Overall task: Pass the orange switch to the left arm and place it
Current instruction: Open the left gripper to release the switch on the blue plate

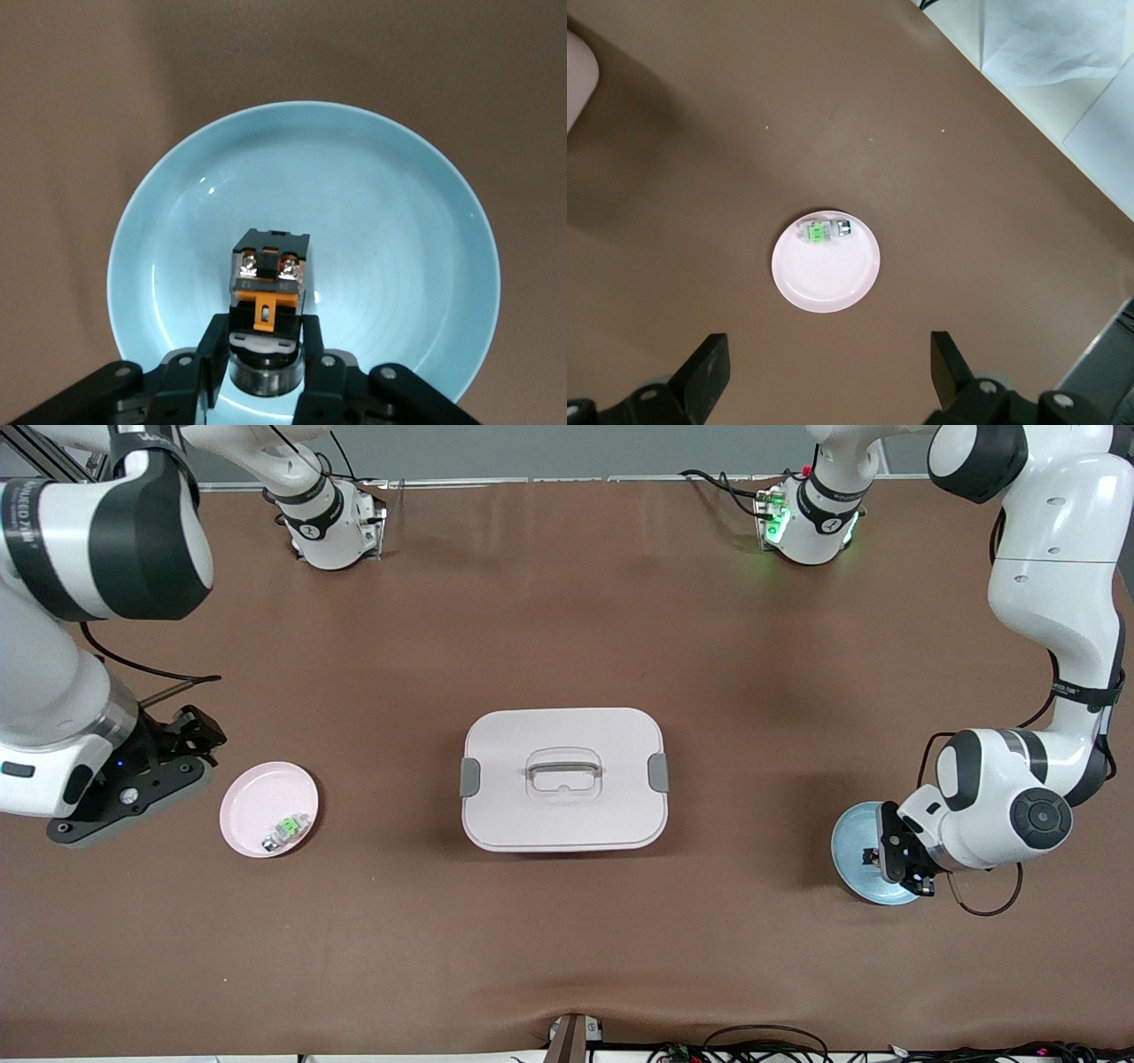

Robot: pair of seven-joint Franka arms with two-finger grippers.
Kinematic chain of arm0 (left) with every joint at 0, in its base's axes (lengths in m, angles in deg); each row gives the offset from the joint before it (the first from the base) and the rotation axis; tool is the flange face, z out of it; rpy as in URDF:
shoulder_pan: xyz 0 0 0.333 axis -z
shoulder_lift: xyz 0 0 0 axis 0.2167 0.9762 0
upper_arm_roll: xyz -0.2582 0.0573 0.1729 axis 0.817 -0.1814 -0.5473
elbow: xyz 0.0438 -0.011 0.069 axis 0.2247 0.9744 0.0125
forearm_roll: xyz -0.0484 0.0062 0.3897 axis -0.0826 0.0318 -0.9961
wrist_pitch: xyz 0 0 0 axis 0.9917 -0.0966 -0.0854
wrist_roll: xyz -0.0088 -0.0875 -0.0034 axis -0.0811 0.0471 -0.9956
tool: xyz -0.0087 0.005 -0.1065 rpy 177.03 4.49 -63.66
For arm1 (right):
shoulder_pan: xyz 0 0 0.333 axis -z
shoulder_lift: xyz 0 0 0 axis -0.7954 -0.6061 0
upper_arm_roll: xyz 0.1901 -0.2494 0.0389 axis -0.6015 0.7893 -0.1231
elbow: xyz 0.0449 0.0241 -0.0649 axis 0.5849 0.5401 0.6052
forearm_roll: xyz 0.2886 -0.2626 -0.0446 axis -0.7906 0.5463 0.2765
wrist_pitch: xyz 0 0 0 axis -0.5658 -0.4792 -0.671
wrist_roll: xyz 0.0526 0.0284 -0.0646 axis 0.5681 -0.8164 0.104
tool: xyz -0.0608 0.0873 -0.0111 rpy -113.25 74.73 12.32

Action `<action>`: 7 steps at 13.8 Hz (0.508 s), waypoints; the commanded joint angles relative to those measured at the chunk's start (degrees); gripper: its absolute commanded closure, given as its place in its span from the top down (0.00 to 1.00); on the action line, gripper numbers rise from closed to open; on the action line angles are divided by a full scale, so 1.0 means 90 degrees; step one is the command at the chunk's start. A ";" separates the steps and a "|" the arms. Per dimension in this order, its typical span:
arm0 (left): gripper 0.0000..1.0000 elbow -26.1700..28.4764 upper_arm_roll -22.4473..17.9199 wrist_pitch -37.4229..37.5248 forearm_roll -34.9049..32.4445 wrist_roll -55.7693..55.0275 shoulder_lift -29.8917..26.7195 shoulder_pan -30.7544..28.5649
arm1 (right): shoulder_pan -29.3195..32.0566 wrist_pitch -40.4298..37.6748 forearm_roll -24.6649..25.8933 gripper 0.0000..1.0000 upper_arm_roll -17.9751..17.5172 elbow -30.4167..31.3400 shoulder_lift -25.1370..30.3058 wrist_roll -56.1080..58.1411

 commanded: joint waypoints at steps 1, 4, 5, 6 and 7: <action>0.04 -0.0070 0.0016 -0.0018 -0.0177 0.0083 0.0085 -0.0044 | 0.0095 0.0040 0.0115 1.00 -0.0046 0.0092 0.0097 -0.0009; 0.94 -0.0060 0.0016 -0.0008 -0.0157 -0.0043 0.0075 -0.0073 | 0.0095 0.0011 -0.0477 1.00 -0.0046 0.0092 0.0097 -0.0970; 1.00 -0.0060 0.0016 0.0021 -0.0090 -0.0102 0.0075 -0.0093 | 0.0143 -0.0009 -0.0868 1.00 -0.0027 0.0092 0.0106 -0.1614; 1.00 -0.0060 0.0016 0.0041 -0.0089 -0.0160 0.0037 -0.0074 | 0.0192 -0.0019 -0.1123 1.00 -0.0017 0.0092 0.0116 -0.2268; 1.00 -0.0070 0.0016 0.0119 -0.0089 -0.0248 -0.0012 -0.0035 | 0.0212 0.0010 -0.1251 1.00 -0.0027 0.0083 0.0116 -0.2758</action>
